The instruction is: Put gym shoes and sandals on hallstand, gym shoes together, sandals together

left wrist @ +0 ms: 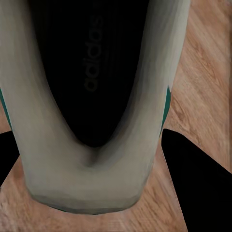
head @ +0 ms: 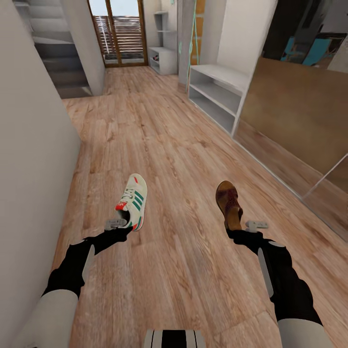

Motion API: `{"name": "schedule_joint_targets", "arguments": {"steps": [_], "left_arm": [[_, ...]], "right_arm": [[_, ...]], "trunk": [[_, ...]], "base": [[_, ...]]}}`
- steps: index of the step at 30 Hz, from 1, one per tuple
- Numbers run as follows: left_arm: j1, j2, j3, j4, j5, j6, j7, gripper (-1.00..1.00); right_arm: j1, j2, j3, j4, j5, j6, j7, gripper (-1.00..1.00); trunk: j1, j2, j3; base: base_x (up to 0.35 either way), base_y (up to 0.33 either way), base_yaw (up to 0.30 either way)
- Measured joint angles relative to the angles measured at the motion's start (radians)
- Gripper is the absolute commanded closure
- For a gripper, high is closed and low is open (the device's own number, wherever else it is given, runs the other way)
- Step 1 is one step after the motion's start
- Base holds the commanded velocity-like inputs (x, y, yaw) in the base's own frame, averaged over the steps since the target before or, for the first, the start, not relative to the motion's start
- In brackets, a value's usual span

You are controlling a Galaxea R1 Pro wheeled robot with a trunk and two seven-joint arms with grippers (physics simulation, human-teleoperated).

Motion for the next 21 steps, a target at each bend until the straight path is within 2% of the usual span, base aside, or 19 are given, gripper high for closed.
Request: {"name": "schedule_joint_targets", "arguments": {"steps": [18,21], "left_arm": [[0.0,0.0,0.0,0.0,0.0,0.0,-0.002,1.0],[0.0,0.0,0.0,-0.001,0.002,0.001,-0.002,1.0]], "right_arm": [[0.0,0.0,0.0,0.0,0.001,0.0,0.0,1.0],[0.0,-0.001,0.0,0.0,0.0,-0.001,0.0,1.0]], "trunk": [[0.0,0.0,0.03],[-0.001,0.001,0.046]], "base": [[0.0,0.0,0.0],[0.0,0.0,0.0]]}}
